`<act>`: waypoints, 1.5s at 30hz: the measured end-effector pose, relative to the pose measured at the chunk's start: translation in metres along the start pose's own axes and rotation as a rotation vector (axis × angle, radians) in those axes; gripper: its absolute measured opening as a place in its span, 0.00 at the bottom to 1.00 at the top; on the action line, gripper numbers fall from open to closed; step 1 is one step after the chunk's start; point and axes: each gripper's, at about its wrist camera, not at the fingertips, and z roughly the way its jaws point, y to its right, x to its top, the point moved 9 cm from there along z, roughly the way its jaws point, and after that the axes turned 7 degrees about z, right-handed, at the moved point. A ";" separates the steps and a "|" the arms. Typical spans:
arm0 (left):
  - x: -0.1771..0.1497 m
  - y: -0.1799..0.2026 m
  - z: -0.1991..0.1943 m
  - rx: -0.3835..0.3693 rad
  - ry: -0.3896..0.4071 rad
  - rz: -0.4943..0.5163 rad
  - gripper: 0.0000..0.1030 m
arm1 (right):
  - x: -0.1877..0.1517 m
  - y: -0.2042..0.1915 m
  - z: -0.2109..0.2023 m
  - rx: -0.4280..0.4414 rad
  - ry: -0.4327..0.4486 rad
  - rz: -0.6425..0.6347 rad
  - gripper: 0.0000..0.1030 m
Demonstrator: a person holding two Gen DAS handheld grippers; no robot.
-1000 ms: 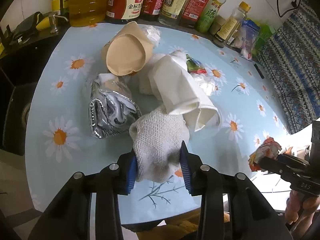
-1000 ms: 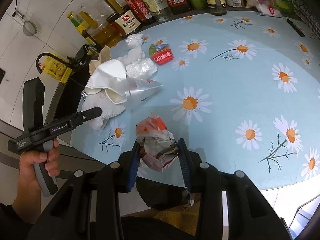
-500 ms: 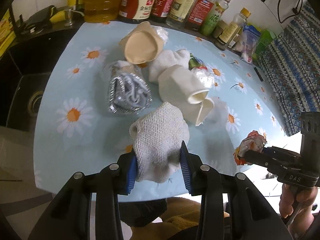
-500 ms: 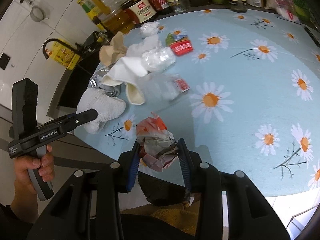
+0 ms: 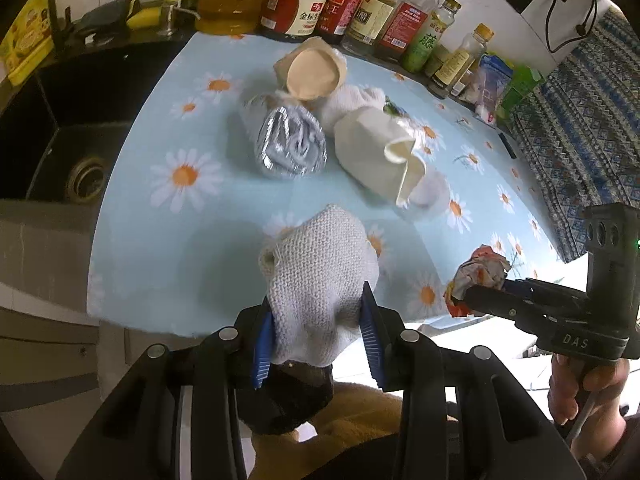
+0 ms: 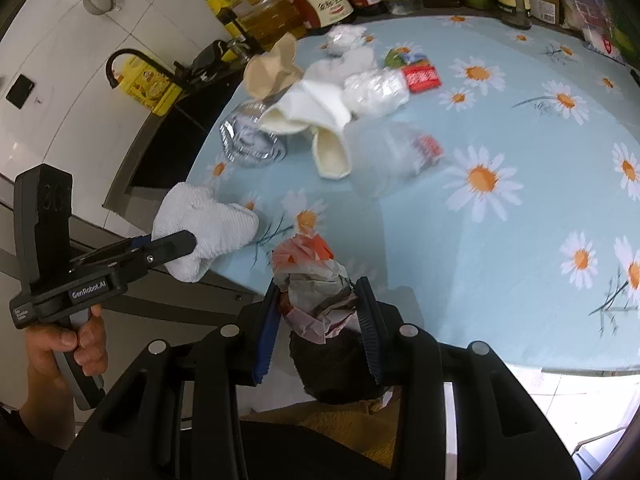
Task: Collect trash
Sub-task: 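Carry the white cloth down to the bin and open the left gripper while the right drops the wrapper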
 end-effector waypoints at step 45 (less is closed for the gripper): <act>-0.131 -0.041 0.038 -0.094 -0.221 -0.022 0.35 | -0.116 -0.042 0.092 -0.048 -0.189 0.067 0.38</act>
